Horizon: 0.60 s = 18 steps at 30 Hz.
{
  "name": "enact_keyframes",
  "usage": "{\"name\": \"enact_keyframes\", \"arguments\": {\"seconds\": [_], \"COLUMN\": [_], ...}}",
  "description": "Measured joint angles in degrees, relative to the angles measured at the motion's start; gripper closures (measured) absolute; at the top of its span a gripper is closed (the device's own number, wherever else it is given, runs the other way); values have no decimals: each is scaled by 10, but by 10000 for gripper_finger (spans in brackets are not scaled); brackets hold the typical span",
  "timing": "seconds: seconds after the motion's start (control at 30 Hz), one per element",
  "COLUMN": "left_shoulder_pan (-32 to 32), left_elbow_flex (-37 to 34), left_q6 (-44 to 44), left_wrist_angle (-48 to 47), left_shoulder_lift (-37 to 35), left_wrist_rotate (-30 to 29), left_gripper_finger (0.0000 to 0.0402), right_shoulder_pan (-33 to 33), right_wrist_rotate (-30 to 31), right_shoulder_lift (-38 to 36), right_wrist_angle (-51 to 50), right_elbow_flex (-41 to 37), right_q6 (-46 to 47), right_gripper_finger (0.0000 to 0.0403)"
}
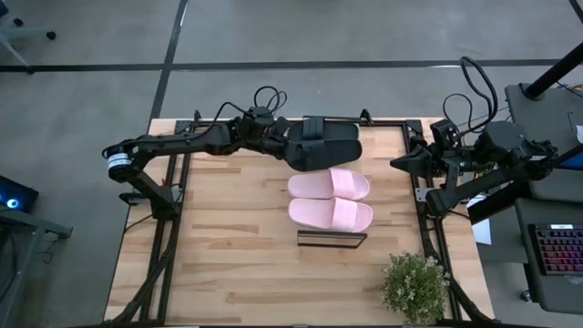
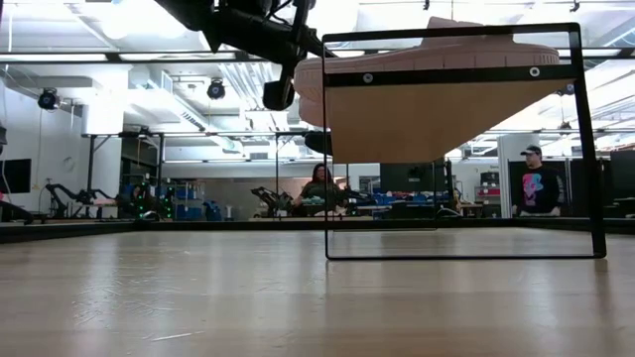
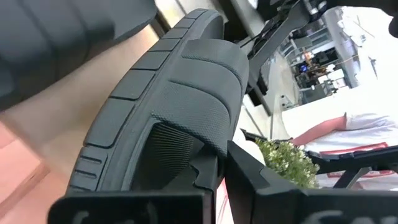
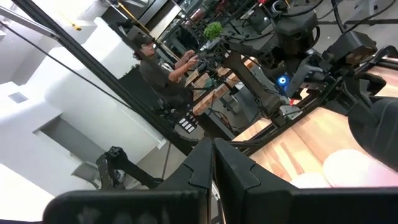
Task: Pick and place slides into the shelf
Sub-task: Put the black slipper on the shelf
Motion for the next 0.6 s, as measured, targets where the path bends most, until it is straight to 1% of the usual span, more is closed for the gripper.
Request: {"name": "enact_keyframes", "arguments": {"seconds": [0.27, 0.33, 0.47, 0.6], "left_shoulder_pan": [2, 4, 6, 5], "left_elbow_flex": [0, 1, 1, 1], "left_q6": [-1, -12, -20, -31], "left_wrist_angle": [-10, -10, 8, 34], "left_shoulder_lift": [4, 12, 33, 48], "left_wrist_rotate": [1, 9, 33, 38], "left_gripper_finger": [401, 401, 401, 401], "right_shoulder_pan": [0, 0, 0, 0], "right_wrist_rotate": [0, 0, 0, 0], "right_shoulder_lift": [0, 0, 0, 0], "right_wrist_angle": [0, 0, 2, 2], "right_elbow_flex": [0, 0, 0, 0], "right_q6": [0, 0, 0, 2], "right_gripper_finger": [394, 394, 394, 394]}}
